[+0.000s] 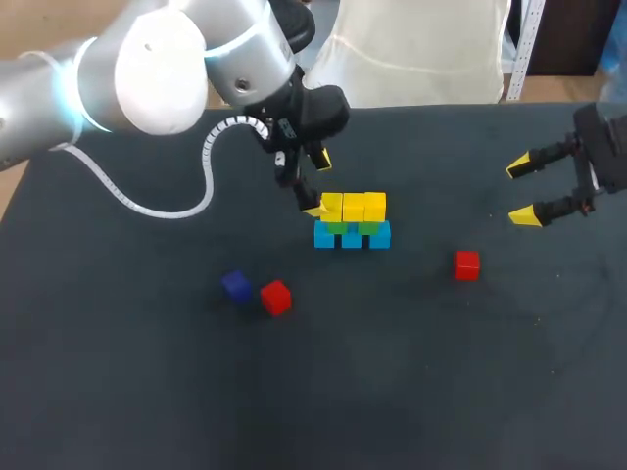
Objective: Place the blue cubes, place green cubes on the blue cubes, place the yellow cubes on the green cubes, then place the red cubes on the yellow cubes, and place purple cube on the red cubes.
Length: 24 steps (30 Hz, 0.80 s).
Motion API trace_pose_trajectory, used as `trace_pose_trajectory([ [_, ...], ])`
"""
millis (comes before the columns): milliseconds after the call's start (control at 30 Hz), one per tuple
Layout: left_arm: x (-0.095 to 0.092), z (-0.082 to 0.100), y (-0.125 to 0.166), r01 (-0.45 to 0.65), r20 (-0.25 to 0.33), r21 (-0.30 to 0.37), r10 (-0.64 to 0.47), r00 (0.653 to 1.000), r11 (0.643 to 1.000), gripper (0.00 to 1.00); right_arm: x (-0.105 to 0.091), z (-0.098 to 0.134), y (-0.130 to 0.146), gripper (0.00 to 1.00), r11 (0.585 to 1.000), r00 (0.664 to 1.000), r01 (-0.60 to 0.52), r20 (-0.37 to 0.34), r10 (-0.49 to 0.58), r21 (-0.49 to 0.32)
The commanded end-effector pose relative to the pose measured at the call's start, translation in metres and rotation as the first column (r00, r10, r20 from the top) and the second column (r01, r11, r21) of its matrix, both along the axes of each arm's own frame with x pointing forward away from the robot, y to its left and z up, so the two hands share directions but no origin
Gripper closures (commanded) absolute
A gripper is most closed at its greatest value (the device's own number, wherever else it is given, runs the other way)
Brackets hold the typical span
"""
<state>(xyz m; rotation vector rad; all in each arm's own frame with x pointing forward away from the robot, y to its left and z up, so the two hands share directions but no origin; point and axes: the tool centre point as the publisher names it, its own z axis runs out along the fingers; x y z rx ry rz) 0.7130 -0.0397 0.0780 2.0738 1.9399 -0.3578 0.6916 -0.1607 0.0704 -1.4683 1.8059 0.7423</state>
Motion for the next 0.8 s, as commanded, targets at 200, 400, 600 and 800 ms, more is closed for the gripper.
trace_pose_trajectory([
  [200,-0.01,0.001,0.022,-0.012,0.018,-0.006,0.012,1.0,1.0,0.08,0.001,-0.001,0.0,0.0,1.0,1.0,-0.002,0.0,0.002,0.002],
  [400,-0.014,-0.006,0.025,-0.023,0.014,-0.003,0.023,1.0,1.0,1.0,0.001,-0.001,0.0,0.0,1.0,1.0,-0.002,0.0,0.002,0.002],
  [600,-0.014,-0.011,0.023,-0.023,0.01,-0.002,0.023,1.0,1.0,1.0,0.001,-0.001,0.0,0.0,1.0,1.0,-0.002,0.0,0.002,0.002],
  [800,-0.014,-0.017,0.021,-0.015,-0.004,0.027,0.015,1.0,1.0,1.0,0.001,-0.001,0.0,0.0,1.0,1.0,-0.002,0.0,0.002,0.002],
])
